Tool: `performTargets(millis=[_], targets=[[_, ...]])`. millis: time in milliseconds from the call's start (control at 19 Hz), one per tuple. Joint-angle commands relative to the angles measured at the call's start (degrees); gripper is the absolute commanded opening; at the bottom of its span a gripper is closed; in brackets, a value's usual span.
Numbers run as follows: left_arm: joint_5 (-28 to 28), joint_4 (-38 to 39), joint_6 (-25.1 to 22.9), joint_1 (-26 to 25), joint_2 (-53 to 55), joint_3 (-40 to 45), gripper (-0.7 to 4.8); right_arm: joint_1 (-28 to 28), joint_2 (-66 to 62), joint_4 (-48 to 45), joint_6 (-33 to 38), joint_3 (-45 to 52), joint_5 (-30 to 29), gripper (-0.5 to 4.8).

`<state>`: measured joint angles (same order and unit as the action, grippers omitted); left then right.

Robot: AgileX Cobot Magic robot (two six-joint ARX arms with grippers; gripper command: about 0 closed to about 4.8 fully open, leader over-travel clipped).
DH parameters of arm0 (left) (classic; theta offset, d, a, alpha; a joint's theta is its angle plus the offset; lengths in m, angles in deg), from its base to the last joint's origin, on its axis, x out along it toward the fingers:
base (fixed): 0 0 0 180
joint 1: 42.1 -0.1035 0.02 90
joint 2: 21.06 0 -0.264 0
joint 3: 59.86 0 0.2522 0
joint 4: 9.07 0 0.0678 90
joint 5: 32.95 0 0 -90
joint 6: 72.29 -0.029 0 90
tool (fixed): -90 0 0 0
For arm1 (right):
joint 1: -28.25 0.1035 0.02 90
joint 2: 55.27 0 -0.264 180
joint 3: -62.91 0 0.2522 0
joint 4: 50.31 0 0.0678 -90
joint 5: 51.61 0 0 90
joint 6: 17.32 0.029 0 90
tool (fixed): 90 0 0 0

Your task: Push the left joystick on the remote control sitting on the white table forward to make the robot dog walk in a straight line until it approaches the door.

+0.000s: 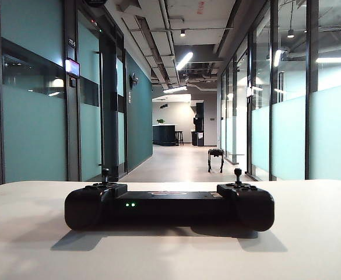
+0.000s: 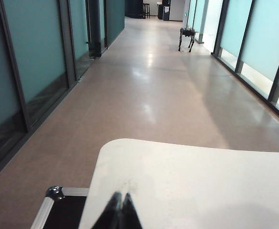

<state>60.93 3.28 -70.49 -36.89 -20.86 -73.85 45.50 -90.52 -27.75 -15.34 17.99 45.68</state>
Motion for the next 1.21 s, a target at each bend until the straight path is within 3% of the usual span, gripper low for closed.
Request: performTargets(millis=[53,685,948,1211], targets=[[-0.04,-0.37,0.17,-0.02,0.02,-0.15,-0.04,-4.44,4.09,-1.03,-0.79,3.96,-3.58,-0.01],[-0.04,-0.37,0.17,-0.02,0.00,-0.15,-0.04,-15.93,31.74,-3.13,-6.38,22.38,-4.48,-0.01],[-0.04,-0.37,0.17,-0.02,0.00,-0.15,-0.04,-16.70,35.28,-4.57,-6.27,25.18,-4.46,-0.01],[-0.04,-0.39,0.17,-0.02,0.02,-0.15,-0.04,-16.68,35.39,-15.67,-1.73,30.27,-4.48,-0.01]])
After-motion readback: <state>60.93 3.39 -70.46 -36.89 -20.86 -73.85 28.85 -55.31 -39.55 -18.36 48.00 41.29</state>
